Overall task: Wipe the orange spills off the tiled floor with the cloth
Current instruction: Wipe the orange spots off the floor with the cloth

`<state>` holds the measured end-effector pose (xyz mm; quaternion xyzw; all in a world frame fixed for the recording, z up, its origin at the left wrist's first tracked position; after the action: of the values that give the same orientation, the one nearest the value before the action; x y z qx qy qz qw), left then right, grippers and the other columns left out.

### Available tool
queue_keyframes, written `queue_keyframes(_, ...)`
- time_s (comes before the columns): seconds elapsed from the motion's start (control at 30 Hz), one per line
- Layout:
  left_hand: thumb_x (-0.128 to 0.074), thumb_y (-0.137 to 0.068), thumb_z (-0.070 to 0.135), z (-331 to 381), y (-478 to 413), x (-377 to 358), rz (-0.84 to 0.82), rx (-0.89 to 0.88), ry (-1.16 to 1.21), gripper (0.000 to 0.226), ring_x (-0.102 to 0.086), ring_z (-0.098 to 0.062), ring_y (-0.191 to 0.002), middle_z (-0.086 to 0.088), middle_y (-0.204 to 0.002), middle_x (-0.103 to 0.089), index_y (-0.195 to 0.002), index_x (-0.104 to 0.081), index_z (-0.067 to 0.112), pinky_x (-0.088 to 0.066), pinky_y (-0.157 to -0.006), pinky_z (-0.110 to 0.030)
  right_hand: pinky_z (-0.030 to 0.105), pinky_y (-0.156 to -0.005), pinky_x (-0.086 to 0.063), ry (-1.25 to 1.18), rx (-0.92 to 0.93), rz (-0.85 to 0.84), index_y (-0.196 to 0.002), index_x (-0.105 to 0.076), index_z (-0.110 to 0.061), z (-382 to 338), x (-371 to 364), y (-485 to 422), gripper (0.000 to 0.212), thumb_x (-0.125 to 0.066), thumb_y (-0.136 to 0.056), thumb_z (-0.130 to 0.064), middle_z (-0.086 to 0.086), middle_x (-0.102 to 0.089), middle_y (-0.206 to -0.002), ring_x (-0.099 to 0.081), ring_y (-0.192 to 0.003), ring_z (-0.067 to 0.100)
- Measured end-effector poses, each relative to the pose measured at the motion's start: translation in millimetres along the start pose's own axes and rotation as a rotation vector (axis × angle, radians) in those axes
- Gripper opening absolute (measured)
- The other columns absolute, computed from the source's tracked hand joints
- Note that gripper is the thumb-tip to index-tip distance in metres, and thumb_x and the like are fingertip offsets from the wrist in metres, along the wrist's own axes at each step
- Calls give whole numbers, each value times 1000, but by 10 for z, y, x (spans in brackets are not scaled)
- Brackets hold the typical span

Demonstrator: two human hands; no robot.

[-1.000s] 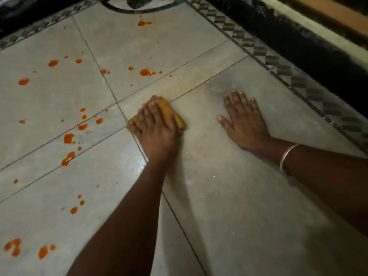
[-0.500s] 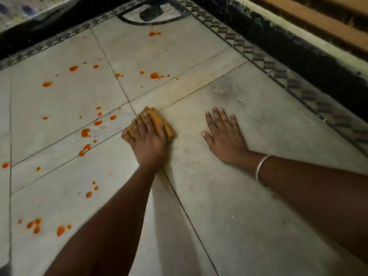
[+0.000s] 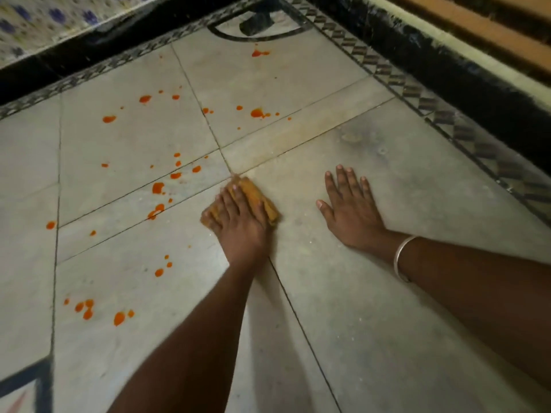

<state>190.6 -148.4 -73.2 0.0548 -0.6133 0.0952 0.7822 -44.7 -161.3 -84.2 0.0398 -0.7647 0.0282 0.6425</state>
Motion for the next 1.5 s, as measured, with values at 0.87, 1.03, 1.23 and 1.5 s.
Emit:
queue_keyframes(0.87,-24,-106,57,-333,1819,47,-13,196,87,82,6,-42,-160,-22,-172,4,-165,4,8,5,-123,-70,47,-126,1,-33,227,-293,-164,-7,-19,-1047,95,415,63,-27,-108,-41,14,10,-170,9,-157,30)
queue_keyframes(1.03,-7,-87,90,267,2003,83,-300,16,153,108,45,-31,-147,-12,-160,44,-158,31,19,28,-117,-62,45,-127,2,-72,279,-272,-163,-9,-19,-1360,276,265,60,-26,-109,-38,13,10,-170,8,-158,29)
queue_keyframes(1.23,-60,-88,22,114,1901,222,-171,38,114,85,-16,-58,-147,-35,-162,-17,-159,-15,7,-23,-119,-72,47,-126,-5,-162,159,-232,-162,-20,-15,-1090,564,-10,57,-28,-110,-37,17,2,-170,3,-157,33)
queue_keyframes(1.5,-69,-94,35,-531,1132,1050,161,665,984,26,-69,-27,-87,1,-80,-64,-86,-61,12,-48,-63,-32,46,-126,-9,-201,116,-320,-159,-29,-14,-1069,671,-33,54,-30,-110,-37,17,-2,-170,0,-157,33)
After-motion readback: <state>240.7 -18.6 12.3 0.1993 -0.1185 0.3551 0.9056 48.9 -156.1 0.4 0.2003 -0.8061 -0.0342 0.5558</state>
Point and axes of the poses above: each hand's wrist, its own y-axis away from the middle knuckle, its own x-axis out of the back of the hand, z = x × y, the point moved 7 cm from there along -y, towards the middle knuckle
